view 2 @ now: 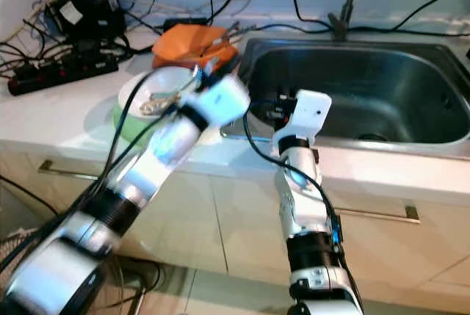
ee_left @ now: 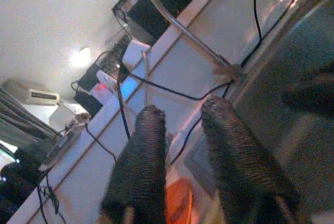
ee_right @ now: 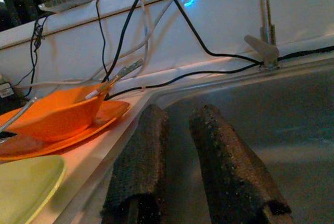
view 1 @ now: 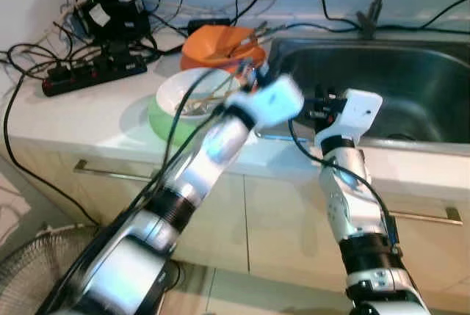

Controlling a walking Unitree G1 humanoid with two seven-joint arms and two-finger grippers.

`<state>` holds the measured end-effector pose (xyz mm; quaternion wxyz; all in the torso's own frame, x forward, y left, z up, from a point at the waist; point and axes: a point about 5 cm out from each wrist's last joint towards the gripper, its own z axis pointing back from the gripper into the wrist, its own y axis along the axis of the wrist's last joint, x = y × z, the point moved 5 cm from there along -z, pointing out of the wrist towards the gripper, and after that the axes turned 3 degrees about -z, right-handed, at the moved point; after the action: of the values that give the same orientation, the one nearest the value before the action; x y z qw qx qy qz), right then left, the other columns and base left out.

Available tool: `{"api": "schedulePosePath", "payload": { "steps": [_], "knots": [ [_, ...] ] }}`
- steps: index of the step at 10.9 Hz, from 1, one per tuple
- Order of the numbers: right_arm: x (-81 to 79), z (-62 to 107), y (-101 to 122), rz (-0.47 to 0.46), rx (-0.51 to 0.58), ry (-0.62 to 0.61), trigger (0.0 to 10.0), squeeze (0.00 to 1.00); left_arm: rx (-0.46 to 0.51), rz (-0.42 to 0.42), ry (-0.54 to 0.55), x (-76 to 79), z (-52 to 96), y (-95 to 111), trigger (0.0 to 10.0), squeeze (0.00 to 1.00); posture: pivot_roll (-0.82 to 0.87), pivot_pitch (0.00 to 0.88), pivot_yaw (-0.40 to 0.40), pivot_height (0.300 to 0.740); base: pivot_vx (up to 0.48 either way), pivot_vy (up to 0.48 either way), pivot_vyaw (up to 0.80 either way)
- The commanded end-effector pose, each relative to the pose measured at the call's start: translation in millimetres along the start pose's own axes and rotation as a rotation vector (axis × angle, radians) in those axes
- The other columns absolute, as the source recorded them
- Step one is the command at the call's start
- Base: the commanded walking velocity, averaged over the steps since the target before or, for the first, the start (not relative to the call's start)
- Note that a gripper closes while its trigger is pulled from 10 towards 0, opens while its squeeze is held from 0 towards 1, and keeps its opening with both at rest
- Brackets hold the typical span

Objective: Kitchen organization

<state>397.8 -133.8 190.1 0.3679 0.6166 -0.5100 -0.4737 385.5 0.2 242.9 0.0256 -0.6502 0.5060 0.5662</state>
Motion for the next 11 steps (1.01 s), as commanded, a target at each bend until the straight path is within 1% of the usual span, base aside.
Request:
{"api": "schedulePosePath", "payload": {
  "steps": [1,2,3,4,5,6,7,8,9,11],
  "knots": [
    [-6.2,-1.4,0.8,0.004,0.004,0.017,10.0,0.00,0.036,-0.028,-0.023,0.7,5.1,5.0,10.0,1.00,0.03,0.030,0.090,0.740,0.000,0.000,0.00],
    [-6.4,-1.5,0.6,0.003,0.004,0.017,10.0,0.00,0.040,-0.054,-0.044,4.0,15.7,2.0,10.0,1.00,0.03,0.031,0.088,0.740,0.000,0.000,0.00],
    [-6.9,-1.4,0.2,0.002,0.003,0.019,10.0,0.00,0.025,-0.086,-0.054,4.6,19.5,-1.9,10.0,1.00,0.03,0.032,0.087,0.740,0.000,0.000,0.00],
    [-7.3,-1.6,0.2,0.000,0.003,0.020,10.0,0.00,0.006,-0.141,-0.067,3.8,25.0,-7.9,10.0,0.00,0.03,0.032,0.089,0.740,0.000,0.000,0.00],
    [-7.5,-1.6,0.5,-0.001,0.005,0.020,10.0,0.00,-0.005,-0.162,-0.060,-0.5,27.8,-11.5,10.0,0.00,0.03,0.032,0.089,0.740,0.000,0.000,0.00],
    [-7.7,-1.0,0.4,-0.001,0.005,0.021,10.0,0.00,-0.018,-0.173,-0.087,1.3,33.6,-16.5,10.0,0.00,0.03,0.032,0.089,0.740,0.000,0.000,0.00],
    [-8.2,-0.7,0.1,-0.001,0.005,0.022,10.0,0.00,-0.022,-0.175,-0.119,6.6,39.1,-19.9,10.0,0.00,0.03,0.031,0.095,0.740,0.000,0.000,0.00],
    [-8.5,-0.6,0.0,-0.001,0.005,0.023,10.0,0.00,-0.003,-0.175,-0.169,15.5,43.4,-18.9,10.0,0.00,0.03,0.031,0.095,0.740,0.000,0.000,0.00],
    [-9.1,-0.4,-0.4,-0.001,0.005,0.025,10.0,0.00,-0.006,-0.178,-0.176,18.5,43.4,-19.2,10.0,0.00,0.03,0.025,0.098,0.740,0.000,0.000,0.00],
    [-11.1,-0.4,-0.6,-0.003,0.006,0.030,10.0,0.00,-0.006,-0.189,-0.186,26.2,38.2,-18.4,10.0,0.00,0.03,0.017,0.102,0.740,0.000,0.000,0.00]
  ]
}}
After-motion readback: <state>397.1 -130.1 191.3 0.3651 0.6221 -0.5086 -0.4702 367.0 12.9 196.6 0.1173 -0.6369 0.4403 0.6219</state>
